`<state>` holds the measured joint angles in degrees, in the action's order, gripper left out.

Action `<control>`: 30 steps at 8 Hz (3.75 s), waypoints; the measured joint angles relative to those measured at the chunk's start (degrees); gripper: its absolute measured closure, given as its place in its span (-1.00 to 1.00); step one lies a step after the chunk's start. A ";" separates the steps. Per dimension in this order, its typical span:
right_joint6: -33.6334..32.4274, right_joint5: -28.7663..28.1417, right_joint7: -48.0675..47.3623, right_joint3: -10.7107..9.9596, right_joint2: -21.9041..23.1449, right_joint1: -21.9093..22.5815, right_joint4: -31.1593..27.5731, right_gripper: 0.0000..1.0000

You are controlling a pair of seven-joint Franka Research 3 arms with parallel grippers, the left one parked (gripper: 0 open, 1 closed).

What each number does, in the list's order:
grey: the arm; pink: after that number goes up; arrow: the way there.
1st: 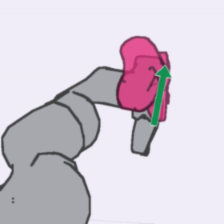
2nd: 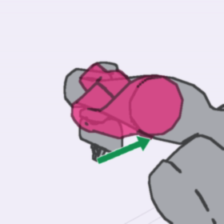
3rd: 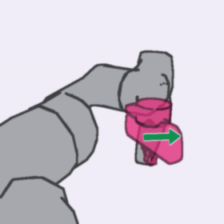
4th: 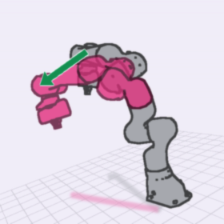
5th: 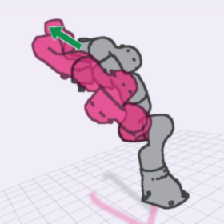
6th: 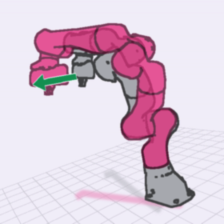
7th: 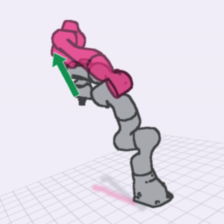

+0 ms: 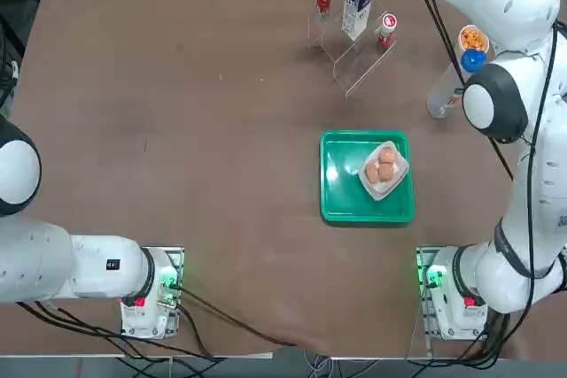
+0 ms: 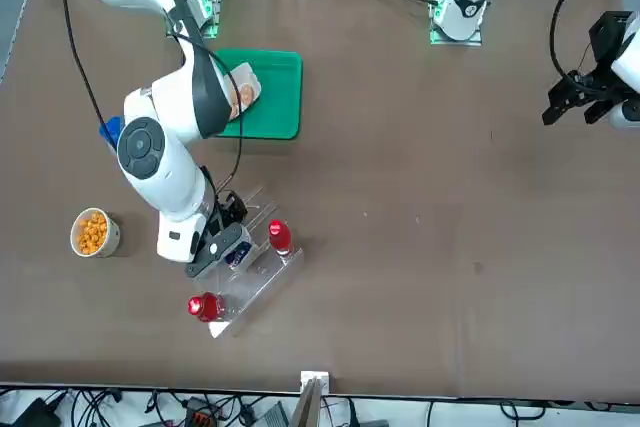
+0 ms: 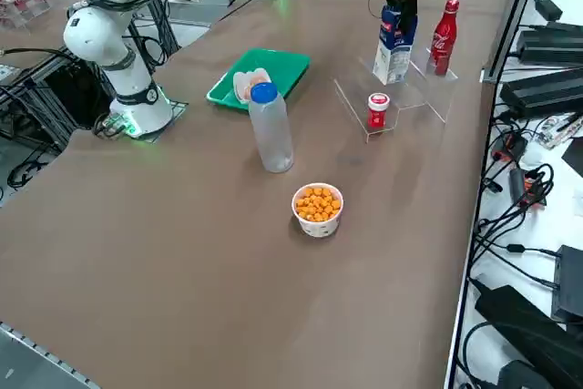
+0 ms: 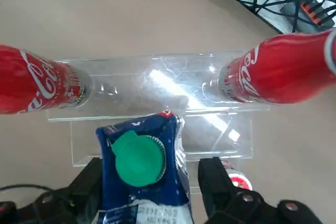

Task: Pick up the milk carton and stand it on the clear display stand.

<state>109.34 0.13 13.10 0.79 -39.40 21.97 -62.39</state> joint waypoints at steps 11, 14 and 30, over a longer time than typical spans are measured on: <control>-3.96 0.03 -1.70 -1.04 6.75 -0.02 1.67 -1.00; -12.97 0.05 -3.85 -4.57 13.98 -0.81 2.17 -1.00; -20.04 0.19 -19.50 -7.49 45.31 -10.06 -30.90 -1.00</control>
<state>89.30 0.32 -6.40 -6.70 5.91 11.91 -93.29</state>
